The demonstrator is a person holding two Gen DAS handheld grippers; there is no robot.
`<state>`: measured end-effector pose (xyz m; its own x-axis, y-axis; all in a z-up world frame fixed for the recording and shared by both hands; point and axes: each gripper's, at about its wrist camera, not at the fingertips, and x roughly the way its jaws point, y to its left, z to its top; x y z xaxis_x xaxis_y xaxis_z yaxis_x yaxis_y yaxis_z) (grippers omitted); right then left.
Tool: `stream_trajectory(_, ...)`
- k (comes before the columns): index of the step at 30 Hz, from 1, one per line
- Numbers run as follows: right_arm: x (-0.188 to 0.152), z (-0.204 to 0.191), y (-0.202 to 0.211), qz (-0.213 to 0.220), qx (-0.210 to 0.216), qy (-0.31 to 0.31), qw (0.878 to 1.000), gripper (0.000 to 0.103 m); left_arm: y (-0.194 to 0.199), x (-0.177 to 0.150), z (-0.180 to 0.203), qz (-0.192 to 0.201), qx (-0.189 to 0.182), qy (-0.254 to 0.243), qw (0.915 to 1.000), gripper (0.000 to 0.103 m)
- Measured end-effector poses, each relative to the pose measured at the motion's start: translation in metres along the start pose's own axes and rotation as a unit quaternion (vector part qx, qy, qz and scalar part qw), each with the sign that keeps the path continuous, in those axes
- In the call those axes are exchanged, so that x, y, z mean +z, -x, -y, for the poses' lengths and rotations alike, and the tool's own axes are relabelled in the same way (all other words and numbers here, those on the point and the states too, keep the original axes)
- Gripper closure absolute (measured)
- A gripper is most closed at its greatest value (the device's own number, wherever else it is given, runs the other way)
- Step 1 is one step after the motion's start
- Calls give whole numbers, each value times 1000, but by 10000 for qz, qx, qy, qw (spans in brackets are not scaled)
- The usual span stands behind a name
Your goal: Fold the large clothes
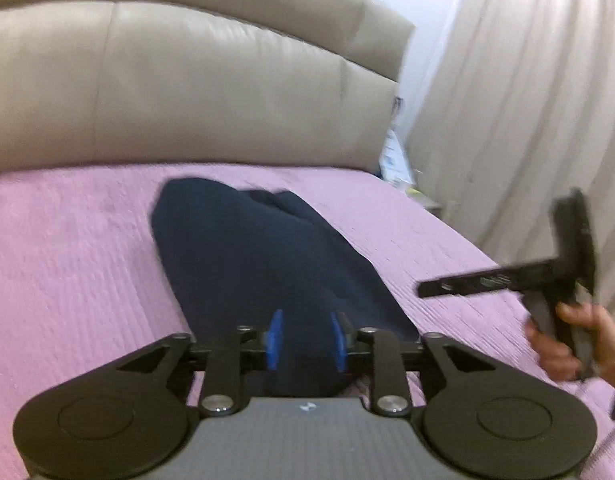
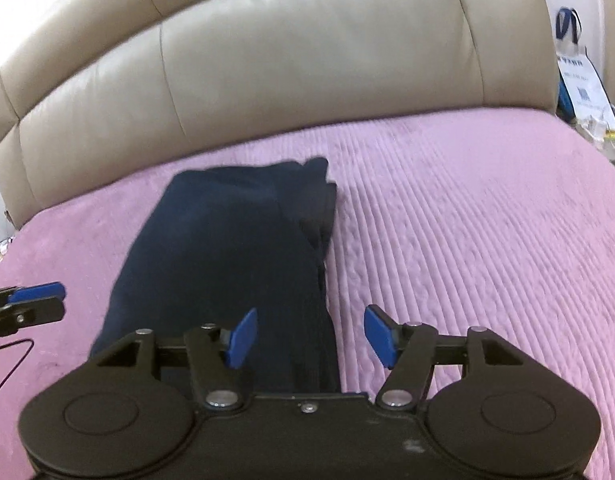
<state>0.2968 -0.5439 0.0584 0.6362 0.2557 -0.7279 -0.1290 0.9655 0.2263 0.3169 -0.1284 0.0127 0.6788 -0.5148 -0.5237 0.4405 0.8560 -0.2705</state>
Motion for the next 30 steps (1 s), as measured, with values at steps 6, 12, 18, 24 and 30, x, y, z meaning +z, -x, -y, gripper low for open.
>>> stream_trajectory(6,-2,-15,-28,-255,143,116,9995,28,-21,25,-6,-124,58,364,9992,48)
stream_trajectory(12,-22,-7,-74,-995,-112,-212,9947,28,-57,11,13,-724,408,-4,9965,46)
stream_trajectory(18,-2,18,-71,-684,-192,-549,9960,27,-56,2,-17,-534,892,581,9929,22)
stream_trajectory(24,19,18,-93,-751,532,-593,9940,22,-65,16,-53,-694,396,1292,9884,20)
stream_trajectory(30,17,25,-134,-1167,870,-743,9866,13,-98,22,-77,-786,-223,1985,9767,2)
